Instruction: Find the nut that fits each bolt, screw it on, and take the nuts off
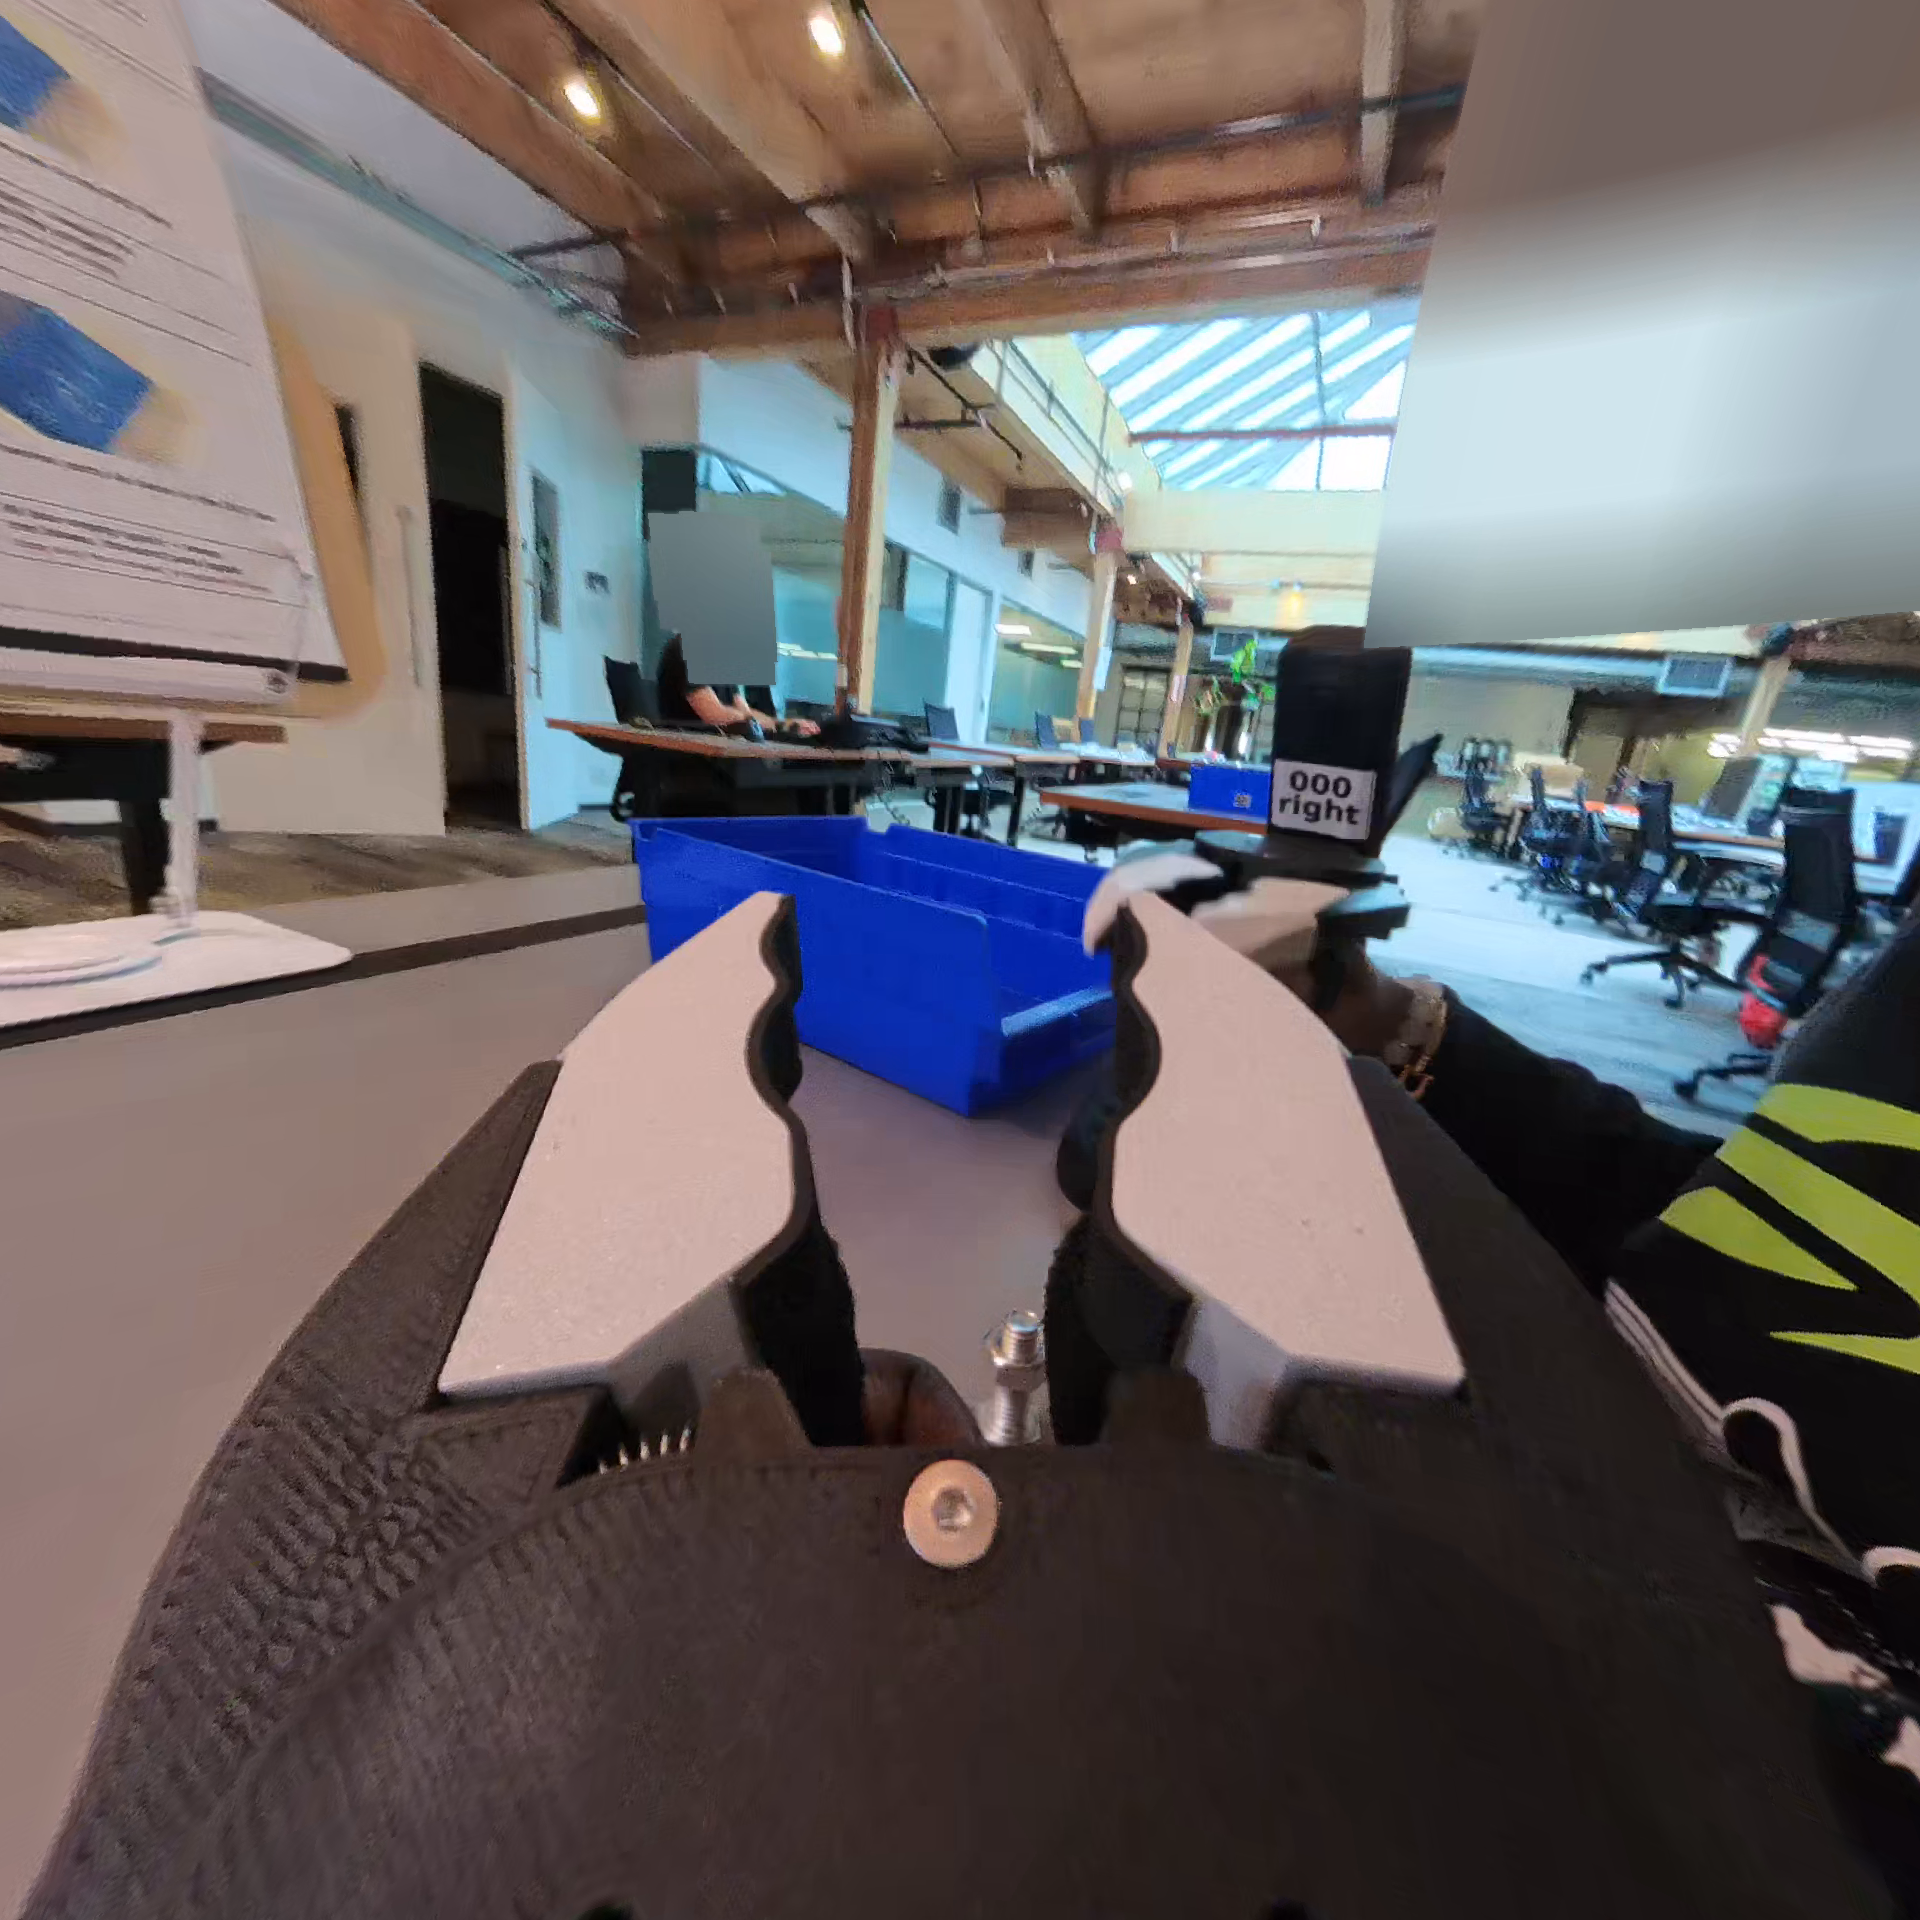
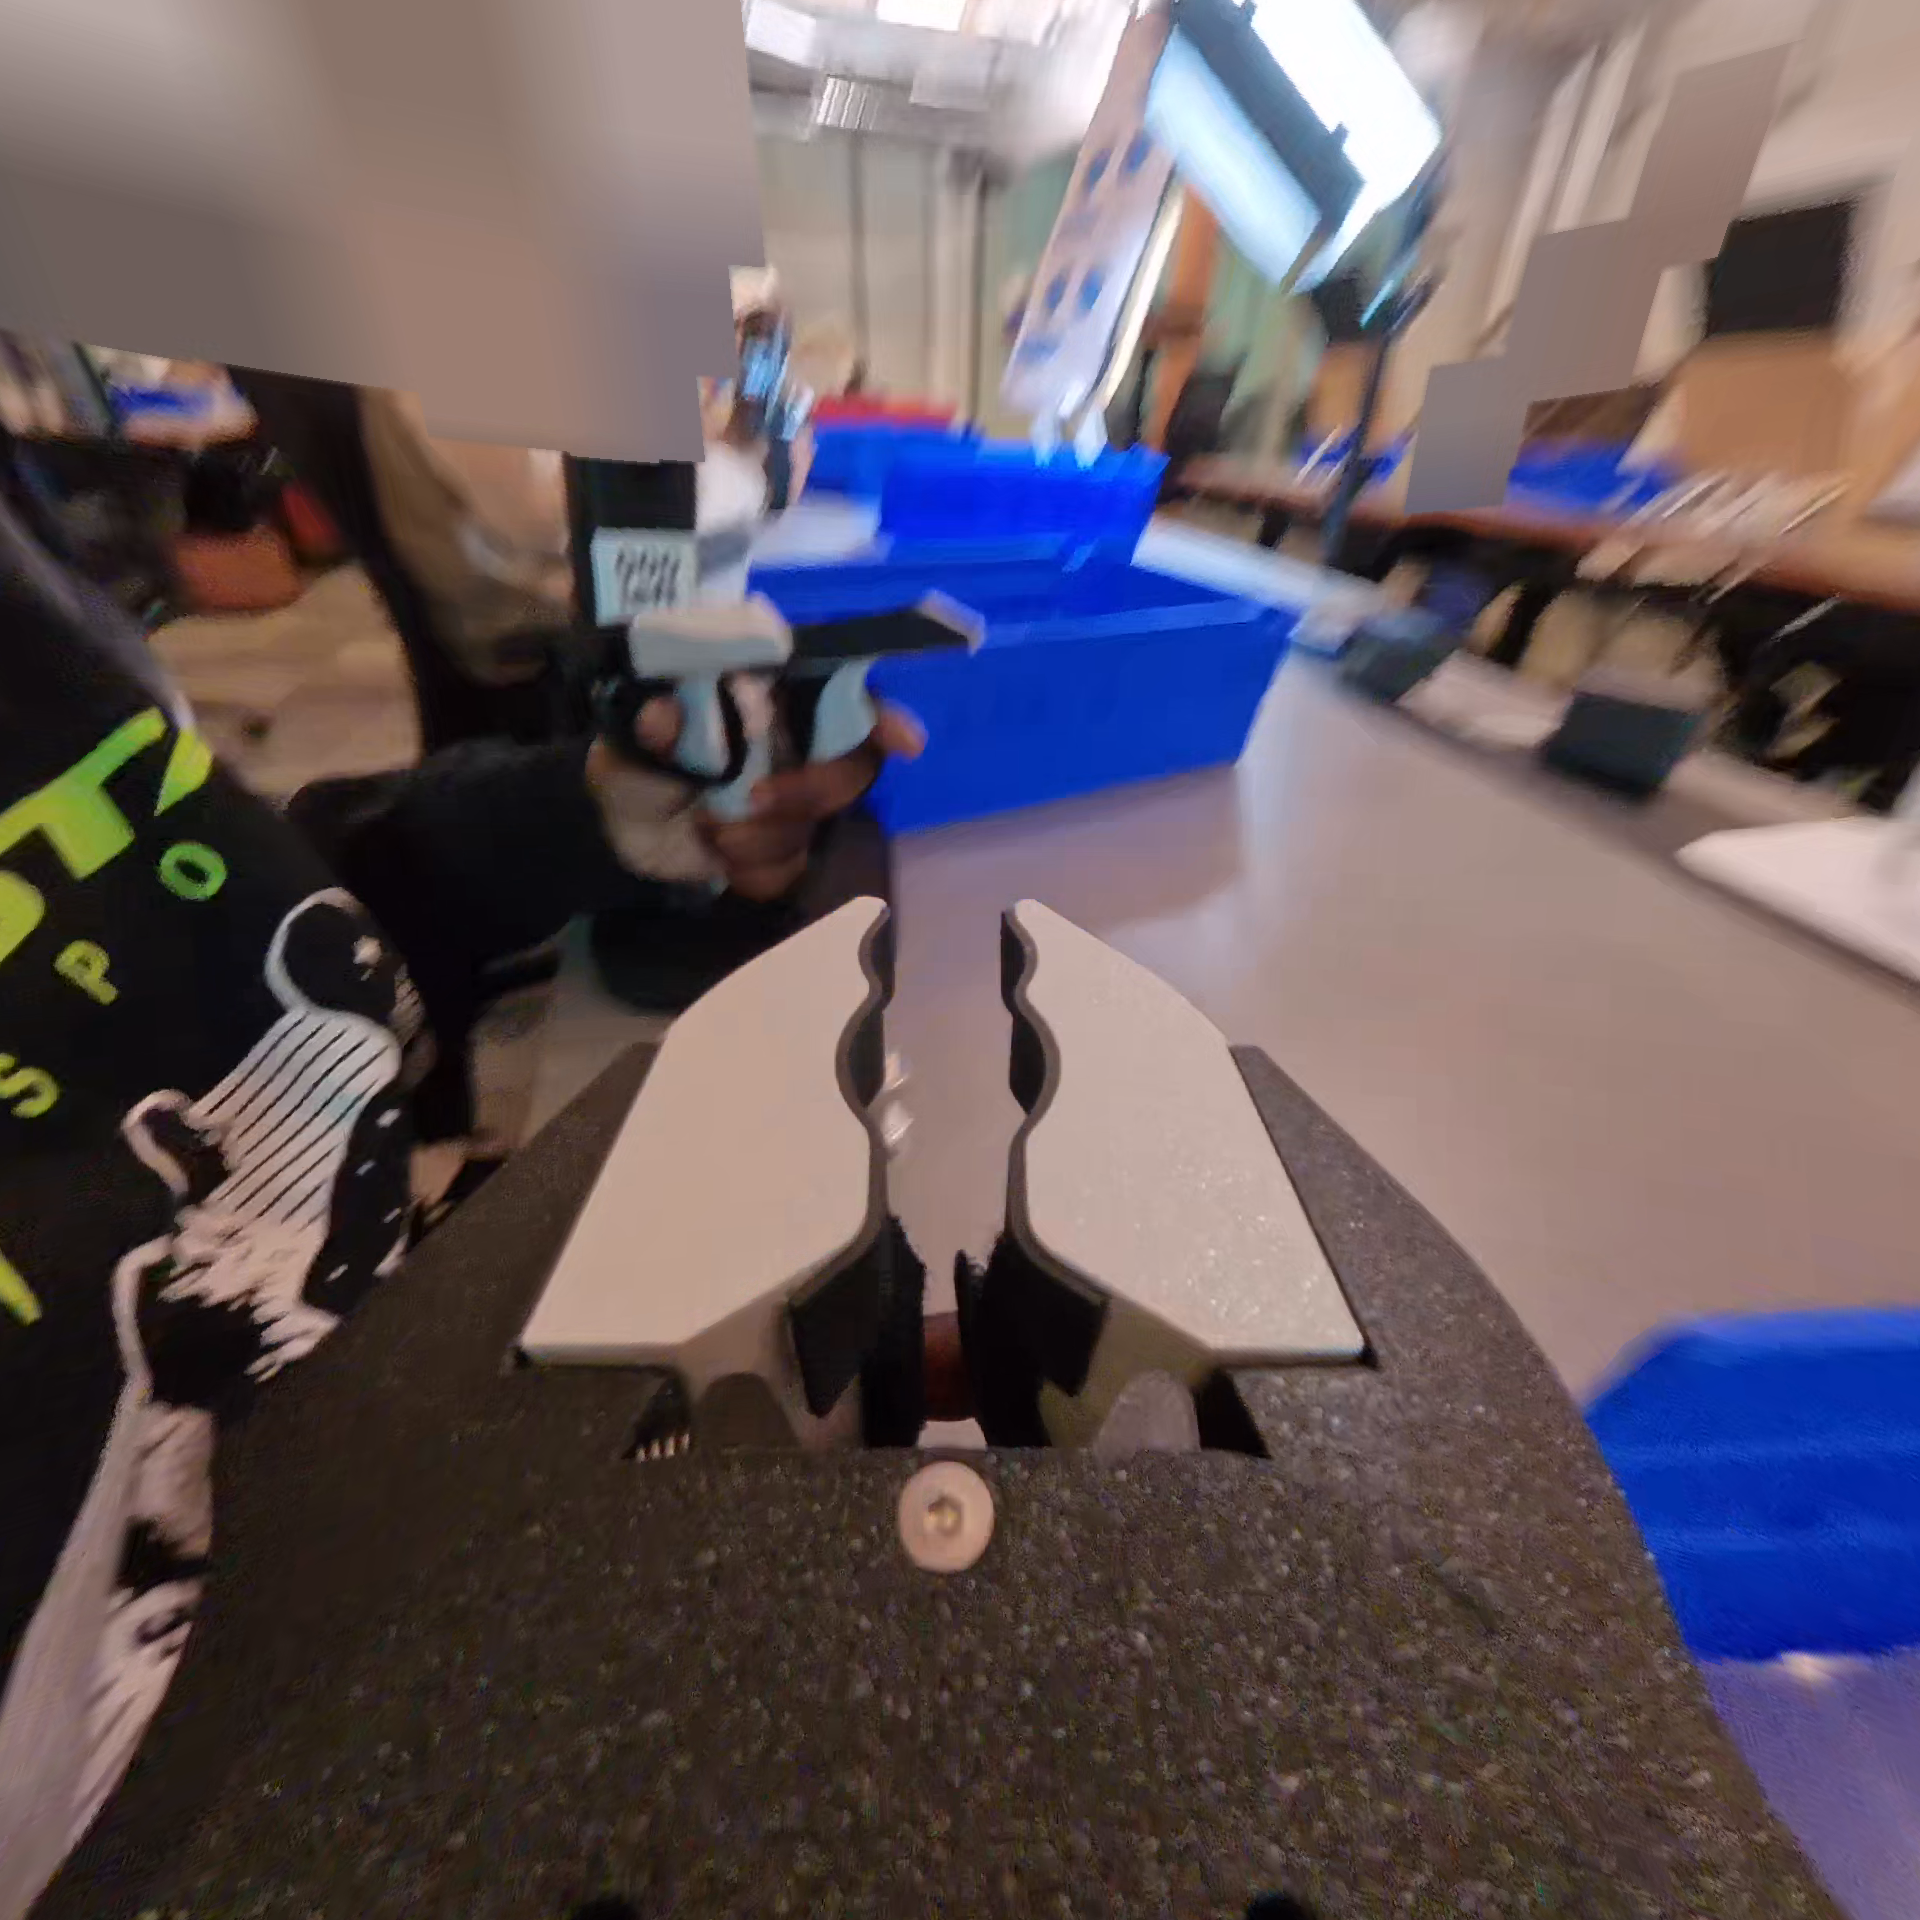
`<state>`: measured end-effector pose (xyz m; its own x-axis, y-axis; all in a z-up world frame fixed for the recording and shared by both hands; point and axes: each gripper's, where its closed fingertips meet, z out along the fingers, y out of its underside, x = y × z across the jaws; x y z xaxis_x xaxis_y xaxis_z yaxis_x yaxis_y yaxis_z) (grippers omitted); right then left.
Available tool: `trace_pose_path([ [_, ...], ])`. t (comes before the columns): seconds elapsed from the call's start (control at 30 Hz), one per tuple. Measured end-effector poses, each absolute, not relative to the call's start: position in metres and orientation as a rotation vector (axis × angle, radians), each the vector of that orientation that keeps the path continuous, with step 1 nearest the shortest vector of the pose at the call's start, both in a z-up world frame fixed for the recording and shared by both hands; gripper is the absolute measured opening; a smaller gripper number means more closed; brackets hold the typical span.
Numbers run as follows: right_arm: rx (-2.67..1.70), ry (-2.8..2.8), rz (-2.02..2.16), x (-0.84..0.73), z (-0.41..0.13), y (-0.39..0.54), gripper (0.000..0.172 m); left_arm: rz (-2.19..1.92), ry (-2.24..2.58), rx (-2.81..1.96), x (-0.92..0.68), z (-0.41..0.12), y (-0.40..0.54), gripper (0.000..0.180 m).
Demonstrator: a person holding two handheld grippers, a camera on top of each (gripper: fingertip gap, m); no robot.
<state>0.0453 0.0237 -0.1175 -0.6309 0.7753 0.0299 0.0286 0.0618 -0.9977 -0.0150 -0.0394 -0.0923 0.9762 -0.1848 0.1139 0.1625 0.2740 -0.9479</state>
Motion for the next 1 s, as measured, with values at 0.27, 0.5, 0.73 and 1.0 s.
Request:
trace_pose_path([
  [0.27,-0.971,-2.195,1.327,0.018,-0.187,-0.025,0.020,-0.304,0.041,-1.272,-0.011,-0.095,-0.044,0.061],
  [0.5,-1.018,-2.274,1.223,0.012,-0.204,-0.026,0.013,-0.309,0.050,-1.275,-0.010,-0.096,-0.046,0.061],
  [0.73,-1.008,-2.285,1.175,0.010,-0.206,-0.024,0.009,-0.264,0.064,-1.347,-0.006,-0.104,-0.042,0.061],
  [1.0,-1.045,-2.069,1.343,0.008,-0.123,-0.008,0.009,0.086,0.145,-1.651,0.005,-0.138,-0.016,0.060],
])
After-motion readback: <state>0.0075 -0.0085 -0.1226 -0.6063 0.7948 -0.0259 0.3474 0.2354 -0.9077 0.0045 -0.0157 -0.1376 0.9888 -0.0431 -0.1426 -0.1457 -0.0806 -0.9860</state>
